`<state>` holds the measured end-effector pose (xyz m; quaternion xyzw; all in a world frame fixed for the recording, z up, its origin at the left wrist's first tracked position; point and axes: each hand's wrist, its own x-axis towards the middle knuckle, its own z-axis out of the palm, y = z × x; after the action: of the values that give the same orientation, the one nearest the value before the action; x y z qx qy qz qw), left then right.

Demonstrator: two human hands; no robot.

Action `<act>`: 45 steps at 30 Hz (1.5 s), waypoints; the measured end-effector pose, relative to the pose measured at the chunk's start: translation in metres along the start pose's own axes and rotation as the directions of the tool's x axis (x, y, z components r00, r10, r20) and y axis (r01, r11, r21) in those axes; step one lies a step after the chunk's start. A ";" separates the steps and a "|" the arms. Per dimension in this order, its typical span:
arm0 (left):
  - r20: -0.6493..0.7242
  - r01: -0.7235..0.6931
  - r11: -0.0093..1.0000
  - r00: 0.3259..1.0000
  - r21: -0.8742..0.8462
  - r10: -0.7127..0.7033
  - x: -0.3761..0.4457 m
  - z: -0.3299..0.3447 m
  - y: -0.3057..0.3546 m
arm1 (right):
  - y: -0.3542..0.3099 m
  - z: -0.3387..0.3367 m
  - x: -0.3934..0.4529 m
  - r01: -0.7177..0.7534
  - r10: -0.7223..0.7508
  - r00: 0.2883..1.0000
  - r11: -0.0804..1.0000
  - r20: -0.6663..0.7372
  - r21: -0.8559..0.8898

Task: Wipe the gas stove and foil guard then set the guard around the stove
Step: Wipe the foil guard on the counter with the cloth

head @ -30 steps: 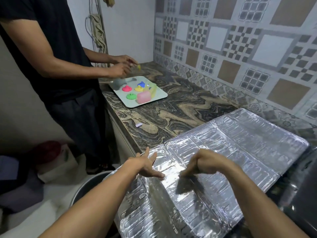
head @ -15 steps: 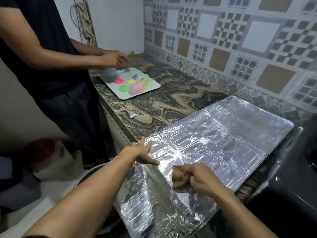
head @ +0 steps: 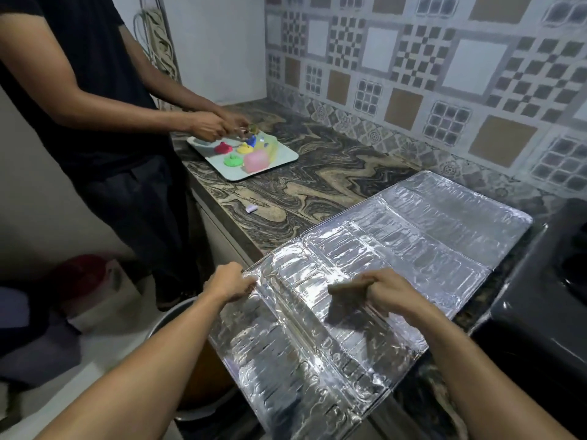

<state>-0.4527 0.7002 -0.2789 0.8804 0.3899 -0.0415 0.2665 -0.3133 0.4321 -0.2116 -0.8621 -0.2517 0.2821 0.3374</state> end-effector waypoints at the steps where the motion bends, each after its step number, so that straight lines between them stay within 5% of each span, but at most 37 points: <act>1: -0.028 0.007 0.999 1.000 -0.048 -0.008 0.000 0.000 -0.002 | -0.009 0.007 0.006 0.054 -0.054 0.997 0.999 -0.061 0.002; 4: -0.085 0.021 0.988 0.996 -0.151 -0.034 0.003 -0.002 0.004 | -0.031 0.038 0.019 0.298 -0.314 0.941 0.946 -0.124 -0.131; 8: -0.095 0.025 0.981 0.994 -0.193 -0.044 0.004 -0.005 0.012 | -0.022 0.084 0.018 0.480 -0.459 0.874 0.763 0.161 -0.433; 10: -0.094 0.024 0.979 0.995 -0.201 -0.044 0.005 -0.006 0.012 | -0.011 0.088 0.003 0.513 -0.524 0.842 0.700 0.130 -0.497; 13: -0.072 0.005 0.979 0.997 -0.204 -0.020 0.009 -0.004 0.011 | 0.000 0.064 -0.027 0.493 -0.442 0.868 0.705 0.228 -0.510; 17: -0.083 -0.005 0.976 0.996 -0.219 -0.014 0.007 -0.001 0.013 | -0.010 0.033 -0.024 0.319 -0.127 0.936 0.694 0.327 -0.645; 20: -0.096 -0.005 0.976 0.995 -0.218 -0.016 0.005 -0.002 0.015 | -0.033 0.032 0.011 0.338 -0.266 0.941 0.702 0.209 -0.627; 22: -0.104 -0.001 0.976 0.994 -0.218 -0.022 0.003 -0.002 0.016 | -0.044 0.049 0.033 0.448 -0.447 0.882 0.692 0.152 -0.565; 25: -0.114 0.012 0.978 0.993 -0.207 -0.037 0.002 0.000 0.019 | -0.044 0.091 0.034 0.525 -0.544 0.817 0.560 0.192 -0.641; 35: -0.119 0.015 0.986 0.992 -0.166 -0.035 0.000 0.014 0.019 | 0.023 0.109 -0.043 0.512 -0.506 0.801 0.301 0.320 -0.805; 39: -0.116 -0.006 0.987 0.993 -0.162 -0.013 -0.001 0.018 0.021 | -0.007 0.087 -0.066 0.479 -0.153 0.878 0.263 0.454 -0.837; 42: -0.128 -0.021 0.989 0.992 -0.146 0.002 -0.001 0.017 0.021 | -0.048 0.073 -0.065 0.402 -0.082 0.909 0.439 0.410 -0.804; 45: -0.122 -0.045 0.988 0.992 -0.149 0.027 0.000 0.011 0.021 | -0.066 0.084 -0.045 0.327 -0.279 0.944 0.717 0.177 -0.616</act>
<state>-0.4363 0.6826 -0.2791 0.8655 0.3910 0.0457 0.3096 -0.4162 0.4838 -0.2005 -0.8612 -0.4817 0.1515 0.0573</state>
